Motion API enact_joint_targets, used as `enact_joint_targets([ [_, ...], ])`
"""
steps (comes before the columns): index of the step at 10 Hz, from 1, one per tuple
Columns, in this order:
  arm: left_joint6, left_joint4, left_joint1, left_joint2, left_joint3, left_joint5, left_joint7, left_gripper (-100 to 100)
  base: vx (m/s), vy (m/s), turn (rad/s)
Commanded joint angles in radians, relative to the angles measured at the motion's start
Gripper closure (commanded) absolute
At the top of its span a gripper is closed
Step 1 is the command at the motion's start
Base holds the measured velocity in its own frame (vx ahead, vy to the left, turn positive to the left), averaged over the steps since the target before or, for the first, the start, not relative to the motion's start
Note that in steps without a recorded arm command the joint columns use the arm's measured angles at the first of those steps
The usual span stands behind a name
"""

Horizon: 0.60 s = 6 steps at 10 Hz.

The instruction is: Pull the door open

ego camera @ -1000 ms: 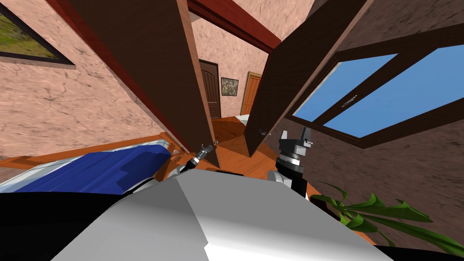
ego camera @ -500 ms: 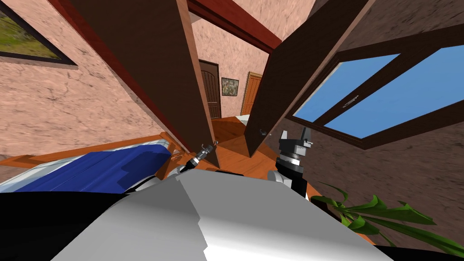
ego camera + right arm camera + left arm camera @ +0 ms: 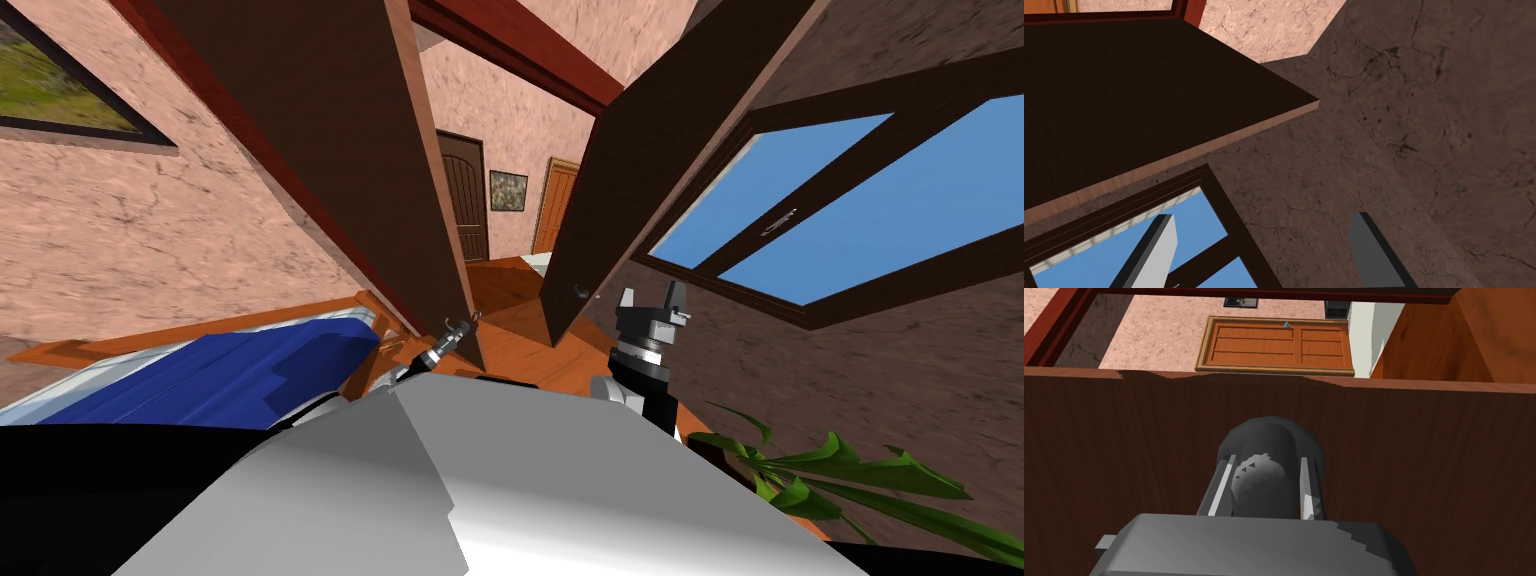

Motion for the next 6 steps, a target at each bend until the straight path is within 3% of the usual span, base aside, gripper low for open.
enact_joint_targets([
  [1,-0.023,-0.007,0.003,-0.004,-0.029,-0.029,0.012,100,-0.098,0.118,0.094],
  [6,-0.033,-0.013,0.006,0.000,-0.039,-0.041,0.017,100,-0.053,0.082,0.030],
])
